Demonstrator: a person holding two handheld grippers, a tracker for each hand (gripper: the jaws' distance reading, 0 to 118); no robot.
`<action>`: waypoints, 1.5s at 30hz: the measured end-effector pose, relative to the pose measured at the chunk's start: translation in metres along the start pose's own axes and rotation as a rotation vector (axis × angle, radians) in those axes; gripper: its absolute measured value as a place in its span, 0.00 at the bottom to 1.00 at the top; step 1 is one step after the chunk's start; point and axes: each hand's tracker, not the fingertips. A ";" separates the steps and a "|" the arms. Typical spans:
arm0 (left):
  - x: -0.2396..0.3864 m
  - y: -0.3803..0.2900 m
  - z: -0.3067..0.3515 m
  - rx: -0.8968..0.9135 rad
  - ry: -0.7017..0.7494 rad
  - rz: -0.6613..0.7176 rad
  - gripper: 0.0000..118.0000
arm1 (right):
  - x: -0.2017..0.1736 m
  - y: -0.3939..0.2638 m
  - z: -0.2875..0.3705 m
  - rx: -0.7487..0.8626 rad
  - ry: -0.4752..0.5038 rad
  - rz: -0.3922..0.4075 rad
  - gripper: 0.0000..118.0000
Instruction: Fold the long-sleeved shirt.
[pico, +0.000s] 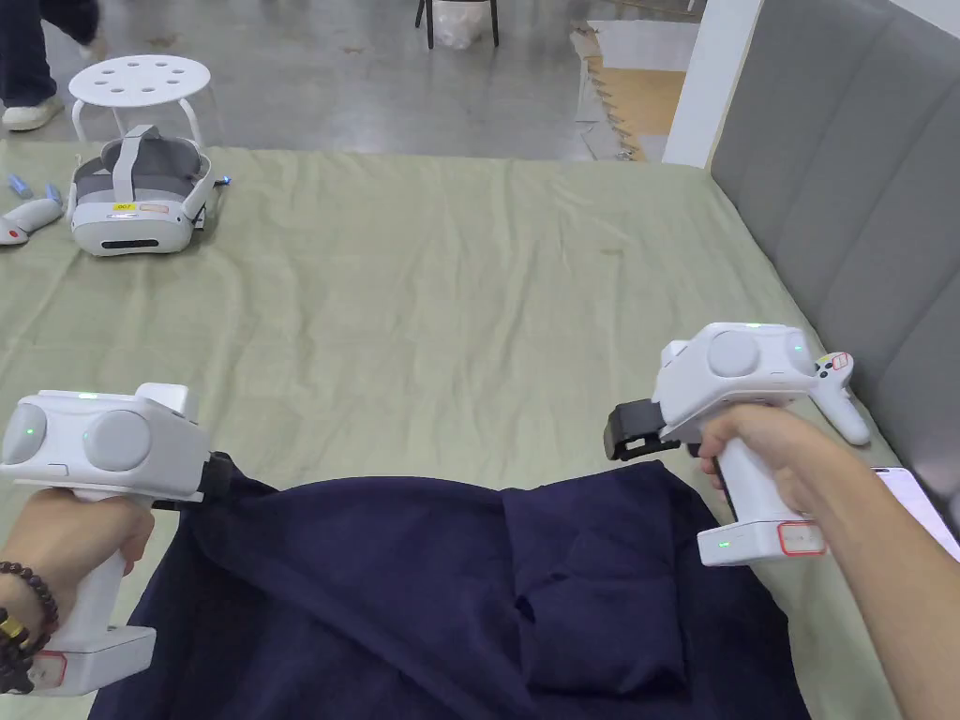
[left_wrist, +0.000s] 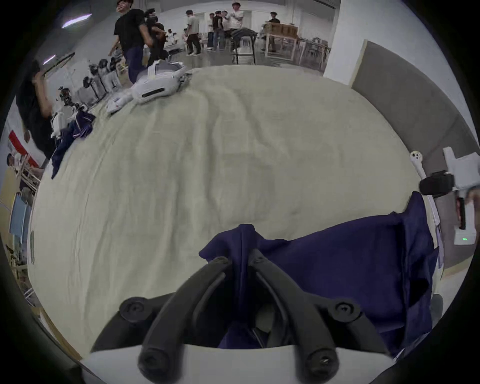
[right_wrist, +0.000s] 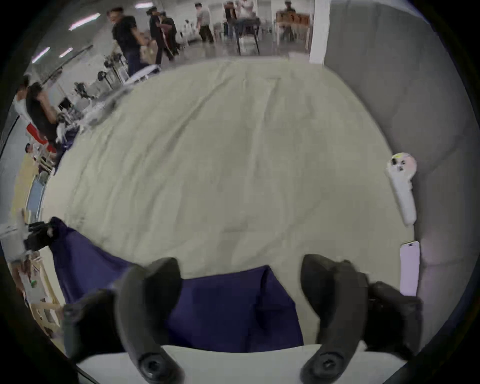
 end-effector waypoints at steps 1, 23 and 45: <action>-0.001 0.000 -0.001 0.002 -0.002 0.007 0.11 | -0.003 -0.001 -0.010 -0.013 -0.010 -0.011 0.68; -0.003 -0.068 0.141 0.316 -0.095 0.077 0.11 | -0.018 -0.141 0.180 0.410 0.074 0.081 0.05; 0.009 -0.294 0.095 -0.002 -0.071 0.136 0.12 | -0.019 -0.360 0.092 0.028 -0.077 0.278 0.06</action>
